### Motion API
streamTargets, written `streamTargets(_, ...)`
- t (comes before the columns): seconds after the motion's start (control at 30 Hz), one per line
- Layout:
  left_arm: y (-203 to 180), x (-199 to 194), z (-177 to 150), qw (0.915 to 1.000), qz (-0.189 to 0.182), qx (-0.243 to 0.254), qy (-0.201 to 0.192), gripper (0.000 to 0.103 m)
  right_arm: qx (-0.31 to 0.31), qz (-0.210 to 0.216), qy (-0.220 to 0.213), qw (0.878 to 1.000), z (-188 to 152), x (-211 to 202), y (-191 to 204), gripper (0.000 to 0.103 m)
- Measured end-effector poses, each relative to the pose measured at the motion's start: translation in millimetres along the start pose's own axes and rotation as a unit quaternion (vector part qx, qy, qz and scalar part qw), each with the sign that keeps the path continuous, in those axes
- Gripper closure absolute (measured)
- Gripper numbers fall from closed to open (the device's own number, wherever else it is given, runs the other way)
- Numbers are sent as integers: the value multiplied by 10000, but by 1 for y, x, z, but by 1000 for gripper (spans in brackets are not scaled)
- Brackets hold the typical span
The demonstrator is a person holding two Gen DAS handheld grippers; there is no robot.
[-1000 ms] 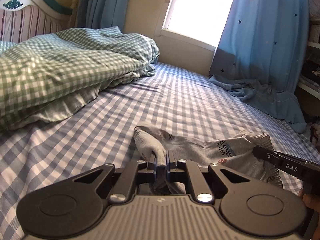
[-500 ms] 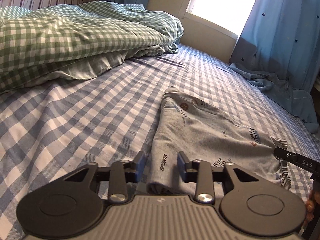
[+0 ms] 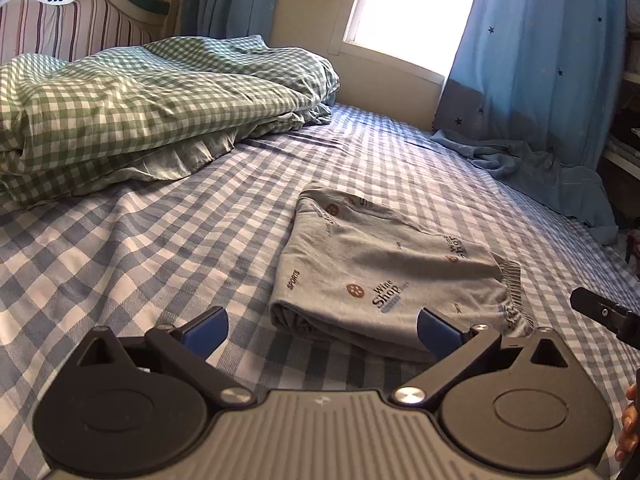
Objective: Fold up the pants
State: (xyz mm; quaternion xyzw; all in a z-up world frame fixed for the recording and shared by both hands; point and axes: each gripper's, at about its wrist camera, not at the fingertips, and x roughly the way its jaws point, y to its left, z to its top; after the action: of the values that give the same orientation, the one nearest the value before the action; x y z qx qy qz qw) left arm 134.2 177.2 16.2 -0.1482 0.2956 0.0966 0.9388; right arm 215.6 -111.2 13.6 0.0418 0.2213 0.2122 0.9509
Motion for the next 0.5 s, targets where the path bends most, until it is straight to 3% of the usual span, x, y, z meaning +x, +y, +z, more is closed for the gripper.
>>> streamTargets(0.27, -6, -48, -37, 9989, -16, 282, -370, 0, -417, -159, -474, 9979, -29, -73, 33, 1)
streamTargets(0.5, 5, -77, -68, 9986, 22, 289, -438, 0, -424, -218, -492, 9977, -71, -115, 60, 1)
